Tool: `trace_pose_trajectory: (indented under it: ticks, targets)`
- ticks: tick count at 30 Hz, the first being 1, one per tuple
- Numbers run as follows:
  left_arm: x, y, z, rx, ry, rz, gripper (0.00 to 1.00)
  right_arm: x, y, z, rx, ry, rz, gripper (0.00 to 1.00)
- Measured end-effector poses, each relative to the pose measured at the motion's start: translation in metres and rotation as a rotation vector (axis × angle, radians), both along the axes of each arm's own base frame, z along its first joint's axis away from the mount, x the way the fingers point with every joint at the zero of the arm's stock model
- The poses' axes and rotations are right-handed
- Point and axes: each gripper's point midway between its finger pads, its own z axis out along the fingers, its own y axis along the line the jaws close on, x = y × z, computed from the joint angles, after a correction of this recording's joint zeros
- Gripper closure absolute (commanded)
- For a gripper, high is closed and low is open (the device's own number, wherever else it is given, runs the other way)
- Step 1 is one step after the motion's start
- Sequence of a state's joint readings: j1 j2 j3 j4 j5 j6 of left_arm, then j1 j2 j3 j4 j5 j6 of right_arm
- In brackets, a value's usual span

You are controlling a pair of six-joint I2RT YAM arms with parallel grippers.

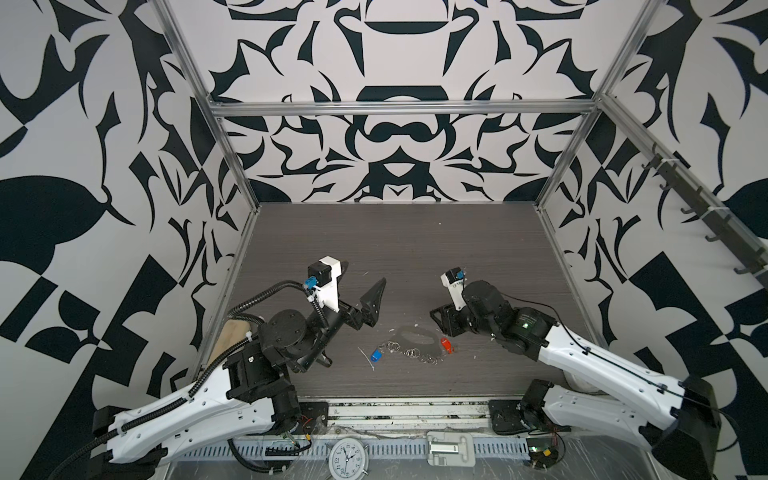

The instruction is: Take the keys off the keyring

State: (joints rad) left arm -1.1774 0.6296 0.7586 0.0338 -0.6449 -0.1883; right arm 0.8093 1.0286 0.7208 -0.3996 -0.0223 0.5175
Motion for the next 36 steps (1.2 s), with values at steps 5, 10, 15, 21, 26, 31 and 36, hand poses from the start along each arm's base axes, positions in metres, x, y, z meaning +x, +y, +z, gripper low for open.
trace_pose_trajectory:
  ticks: [5,10,15,21,26,31,36]
  targets:
    - [0.003,0.000,-0.005,0.006,0.013,0.019,0.01,-0.022,-0.012,-0.058,-0.054,0.222,-0.073,0.52]
    - [0.007,-0.005,-0.018,0.039,0.037,0.033,0.00,-0.035,-0.024,-0.082,-0.082,0.327,-0.149,0.58]
    - [0.011,-0.009,-0.027,0.071,0.052,0.046,0.01,-0.037,-0.027,-0.085,-0.065,0.366,-0.205,0.59]
    - [0.011,-0.017,-0.037,0.102,0.071,0.026,0.03,-0.046,-0.035,-0.092,-0.088,0.410,-0.242,0.61]
    - [0.020,-0.057,-0.081,0.287,0.180,-0.018,0.09,-0.042,-0.045,-0.082,-0.091,0.356,-0.269,0.62]
    - [0.027,-0.102,-0.150,0.512,0.334,-0.080,0.14,-0.034,-0.066,-0.075,-0.146,0.273,-0.334,0.62]
    - [0.023,-0.111,-0.201,0.597,0.480,-0.163,0.22,-0.024,-0.092,-0.053,-0.180,0.147,-0.409,0.62]
